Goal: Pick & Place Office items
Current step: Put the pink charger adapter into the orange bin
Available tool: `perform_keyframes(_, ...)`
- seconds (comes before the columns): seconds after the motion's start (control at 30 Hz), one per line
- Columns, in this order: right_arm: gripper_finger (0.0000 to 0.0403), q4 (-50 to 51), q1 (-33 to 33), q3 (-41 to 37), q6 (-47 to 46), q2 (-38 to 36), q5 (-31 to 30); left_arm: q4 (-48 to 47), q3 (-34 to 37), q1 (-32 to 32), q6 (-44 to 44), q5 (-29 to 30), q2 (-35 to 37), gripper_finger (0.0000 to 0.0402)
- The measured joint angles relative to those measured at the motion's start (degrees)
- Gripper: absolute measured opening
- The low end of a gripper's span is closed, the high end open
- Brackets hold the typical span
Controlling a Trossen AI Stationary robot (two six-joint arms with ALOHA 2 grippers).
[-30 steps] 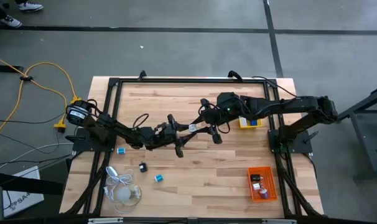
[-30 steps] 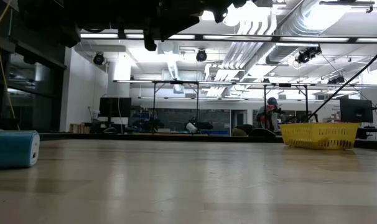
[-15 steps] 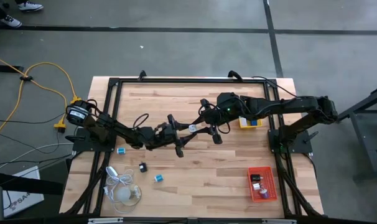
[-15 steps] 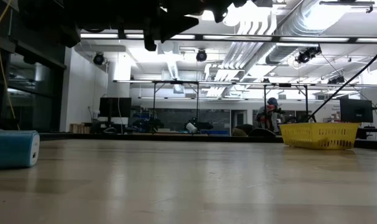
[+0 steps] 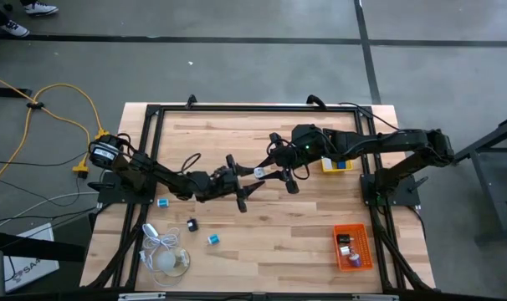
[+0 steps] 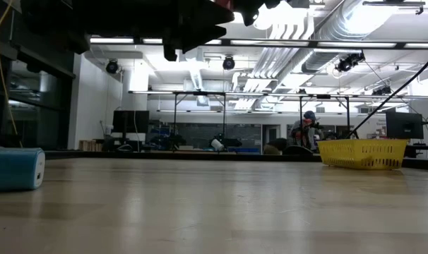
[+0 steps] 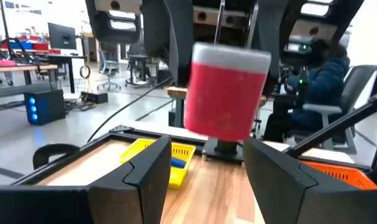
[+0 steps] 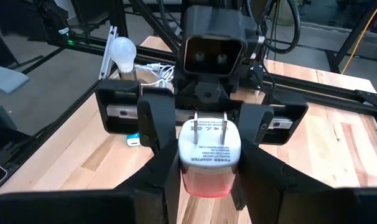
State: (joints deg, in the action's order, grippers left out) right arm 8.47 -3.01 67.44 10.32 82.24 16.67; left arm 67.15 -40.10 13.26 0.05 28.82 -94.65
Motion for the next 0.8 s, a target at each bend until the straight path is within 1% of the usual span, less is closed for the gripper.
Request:
perform_keyframes(0.23, 0.0118, 1.4, 0.0, 0.0, -2.4, 0.0, 0.5, -6.4, 0.0, 0.0, -3.3, 0.0, 0.0, 0.0194)
perform_keyframes(0.4, 0.0119, 6.1, 0.0, 0.0, -3.9, -1.0, 1.5, -7.7, 0.0, 0.0, -4.6, 0.0, 0.0, 0.0194)
perform_keyframes(0.57, 0.0119, 12.6, 0.8, 0.0, -5.2, -4.5, 1.3, -7.7, 0.0, 0.0, -4.4, 0.0, 0.0, 0.0194)
perform_keyframes(0.7, 0.0118, 17.7, 3.0, 0.0, -5.8, -8.3, 1.3, -7.6, 0.0, 0.0, -4.5, 0.0, 0.0, 0.0194)
perform_keyframes(0.8, 0.0119, 20.6, 5.0, 0.1, -8.5, -10.9, 1.1, -7.6, 0.0, 0.0, -4.5, 0.0, 0.0, 0.0194)
